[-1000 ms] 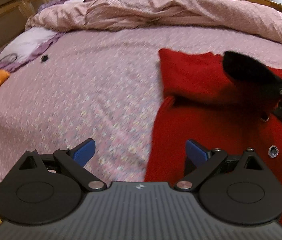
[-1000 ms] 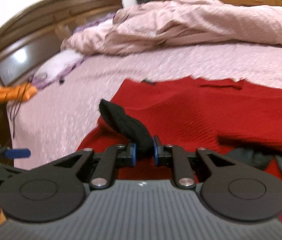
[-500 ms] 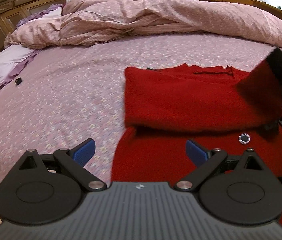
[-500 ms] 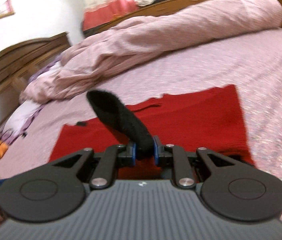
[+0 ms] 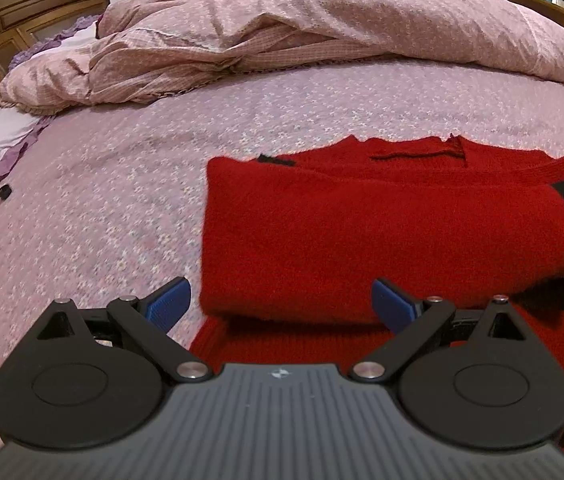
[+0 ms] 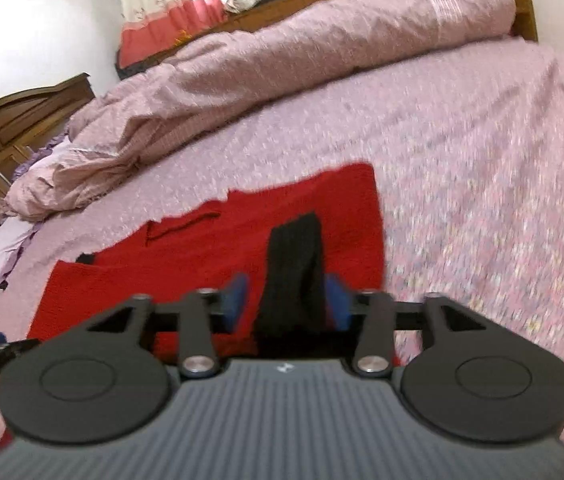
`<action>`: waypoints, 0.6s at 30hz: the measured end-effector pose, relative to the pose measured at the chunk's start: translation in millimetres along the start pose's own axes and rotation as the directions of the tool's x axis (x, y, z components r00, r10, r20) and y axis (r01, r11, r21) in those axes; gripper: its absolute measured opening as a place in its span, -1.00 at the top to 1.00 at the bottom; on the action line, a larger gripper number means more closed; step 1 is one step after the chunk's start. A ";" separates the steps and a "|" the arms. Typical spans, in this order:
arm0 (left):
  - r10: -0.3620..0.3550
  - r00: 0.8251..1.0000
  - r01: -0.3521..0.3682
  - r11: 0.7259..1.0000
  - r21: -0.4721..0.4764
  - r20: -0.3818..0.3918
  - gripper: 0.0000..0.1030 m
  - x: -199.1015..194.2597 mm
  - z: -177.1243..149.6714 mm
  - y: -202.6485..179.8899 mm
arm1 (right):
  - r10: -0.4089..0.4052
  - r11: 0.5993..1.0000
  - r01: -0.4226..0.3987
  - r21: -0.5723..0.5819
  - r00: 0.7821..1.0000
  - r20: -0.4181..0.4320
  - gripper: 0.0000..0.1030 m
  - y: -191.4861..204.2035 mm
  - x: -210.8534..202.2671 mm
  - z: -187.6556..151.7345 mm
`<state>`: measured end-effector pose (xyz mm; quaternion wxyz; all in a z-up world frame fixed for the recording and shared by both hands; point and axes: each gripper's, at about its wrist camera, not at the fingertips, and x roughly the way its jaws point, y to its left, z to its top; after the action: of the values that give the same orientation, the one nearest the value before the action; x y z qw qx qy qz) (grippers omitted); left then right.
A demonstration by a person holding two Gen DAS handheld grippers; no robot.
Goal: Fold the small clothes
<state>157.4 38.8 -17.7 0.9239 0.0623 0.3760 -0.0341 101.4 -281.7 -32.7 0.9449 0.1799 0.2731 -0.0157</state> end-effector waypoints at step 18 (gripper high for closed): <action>0.027 0.995 -0.032 0.998 0.057 0.097 -0.92 26.8 25.7 -8.7 | 0.101 0.988 -0.113 -0.103 0.988 -0.115 0.68 16.5 53.9 12.9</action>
<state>193.4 26.1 -19.0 0.9390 0.0932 0.3292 -0.0345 155.9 -267.0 -45.2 0.9364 0.1429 0.3147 0.0599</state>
